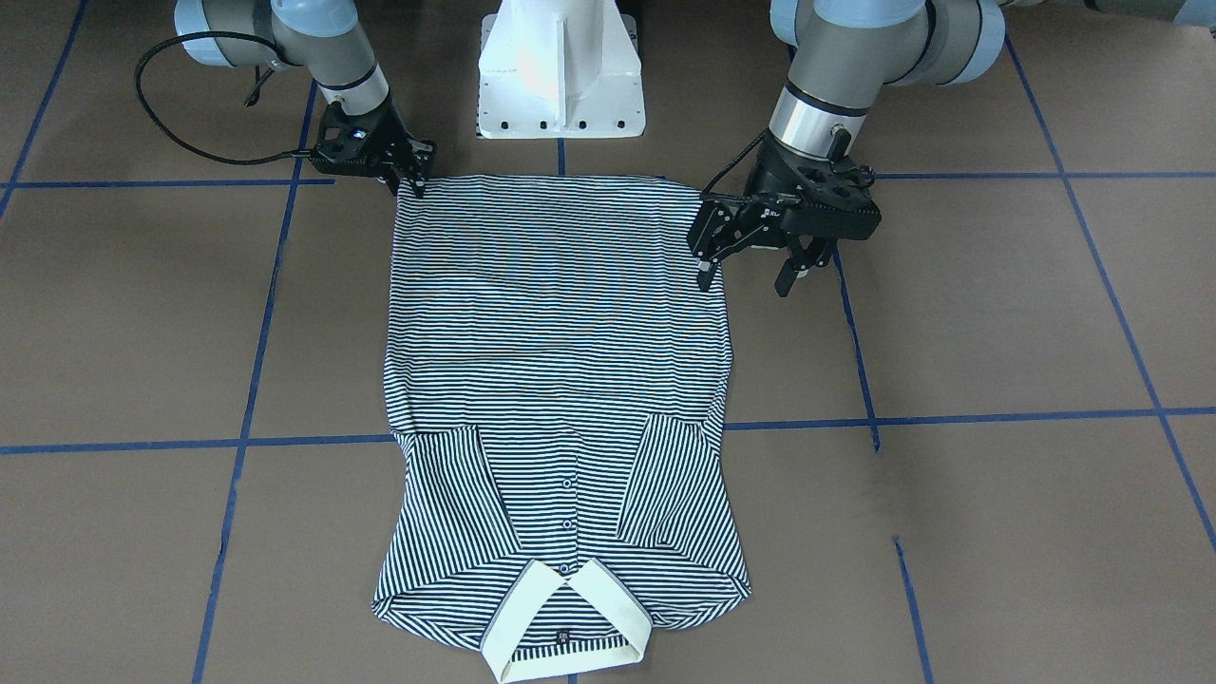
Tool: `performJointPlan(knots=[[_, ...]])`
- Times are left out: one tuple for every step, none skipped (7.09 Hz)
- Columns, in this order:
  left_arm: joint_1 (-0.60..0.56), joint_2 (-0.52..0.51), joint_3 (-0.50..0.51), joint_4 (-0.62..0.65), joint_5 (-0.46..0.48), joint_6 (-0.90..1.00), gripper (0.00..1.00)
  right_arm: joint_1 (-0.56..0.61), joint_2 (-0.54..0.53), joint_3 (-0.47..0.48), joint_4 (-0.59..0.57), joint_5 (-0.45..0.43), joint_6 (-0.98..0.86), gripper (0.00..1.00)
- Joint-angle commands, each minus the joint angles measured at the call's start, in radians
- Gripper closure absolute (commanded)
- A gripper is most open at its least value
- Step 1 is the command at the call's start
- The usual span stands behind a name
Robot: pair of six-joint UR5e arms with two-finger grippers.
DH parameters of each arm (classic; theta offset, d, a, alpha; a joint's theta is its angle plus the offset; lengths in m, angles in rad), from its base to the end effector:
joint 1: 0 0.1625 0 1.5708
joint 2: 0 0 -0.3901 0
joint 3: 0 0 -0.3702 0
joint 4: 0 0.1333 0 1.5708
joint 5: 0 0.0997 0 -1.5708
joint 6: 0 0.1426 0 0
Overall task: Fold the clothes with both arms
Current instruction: 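Move both grippers down to the shirt's side edges near the hem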
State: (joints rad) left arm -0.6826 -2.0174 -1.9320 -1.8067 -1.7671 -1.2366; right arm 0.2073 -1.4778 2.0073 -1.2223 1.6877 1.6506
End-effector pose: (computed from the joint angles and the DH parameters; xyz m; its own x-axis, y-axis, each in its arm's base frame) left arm 0.3954 -0.4574 0.2310 0.5288 -0.0152 -0.8486 0.3329 0.9235 0.1908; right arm -0.4931 -0.2229 0.3777 0.6137 0.2100 0.7611 -0.1660 0.9768 -0.1356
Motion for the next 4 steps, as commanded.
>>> performJointPlan(knots=[[0.0, 0.0, 0.002, 0.001, 0.0, 0.0, 0.0, 0.004, -0.001, 0.024, 0.0, 0.003, 0.0, 1.0], [0.0, -0.001, 0.004, 0.001, -0.002, 0.0, 0.0, 0.003, -0.001, 0.024, 0.0, 0.004, -0.002, 1.0], [0.0, -0.001, 0.007, 0.0, -0.002, -0.001, 0.0, 0.003, 0.001, 0.025, 0.001, 0.009, -0.002, 1.0], [0.002, -0.001, 0.013, 0.0, -0.002, -0.004, 0.0, 0.001, 0.001, 0.027, 0.001, 0.01, -0.002, 1.0]])
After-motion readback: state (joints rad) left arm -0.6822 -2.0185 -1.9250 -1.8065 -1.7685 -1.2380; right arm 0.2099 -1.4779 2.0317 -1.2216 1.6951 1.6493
